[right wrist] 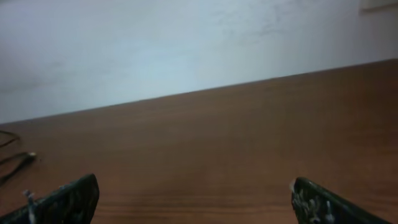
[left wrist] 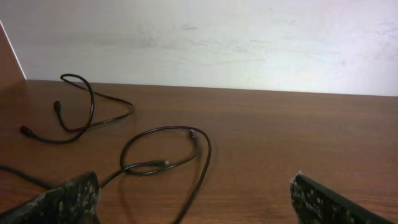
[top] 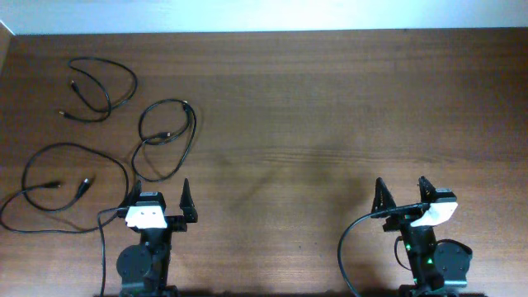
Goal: Untangle cables
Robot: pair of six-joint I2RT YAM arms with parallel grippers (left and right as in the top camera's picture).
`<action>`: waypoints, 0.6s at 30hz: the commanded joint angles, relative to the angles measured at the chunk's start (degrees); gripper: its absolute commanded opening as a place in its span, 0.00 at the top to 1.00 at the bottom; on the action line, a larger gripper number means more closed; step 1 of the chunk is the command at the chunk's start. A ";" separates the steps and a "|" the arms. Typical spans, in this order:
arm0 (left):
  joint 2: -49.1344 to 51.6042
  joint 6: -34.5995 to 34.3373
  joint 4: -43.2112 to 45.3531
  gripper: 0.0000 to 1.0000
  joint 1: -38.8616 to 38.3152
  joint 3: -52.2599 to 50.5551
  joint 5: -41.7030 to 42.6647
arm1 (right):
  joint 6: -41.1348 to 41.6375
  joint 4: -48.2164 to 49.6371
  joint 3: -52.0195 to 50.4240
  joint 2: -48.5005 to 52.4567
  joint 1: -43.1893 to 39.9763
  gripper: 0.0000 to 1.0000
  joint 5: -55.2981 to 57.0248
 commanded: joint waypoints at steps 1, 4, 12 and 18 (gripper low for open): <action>-0.28 0.68 0.04 0.01 0.28 -0.31 0.44 | -7.06 -0.39 -0.61 -0.48 3.26 0.02 5.49; -0.28 0.68 0.04 0.01 0.28 -0.31 0.44 | -13.79 -0.55 -0.61 -0.48 5.42 0.01 5.97; -0.28 0.68 0.04 0.01 0.28 -0.31 0.44 | -10.54 -0.55 -0.61 -0.48 3.10 0.02 6.14; -0.28 0.68 0.04 0.01 0.28 -0.31 0.46 | -10.51 -0.42 -0.61 -0.48 2.73 0.01 6.10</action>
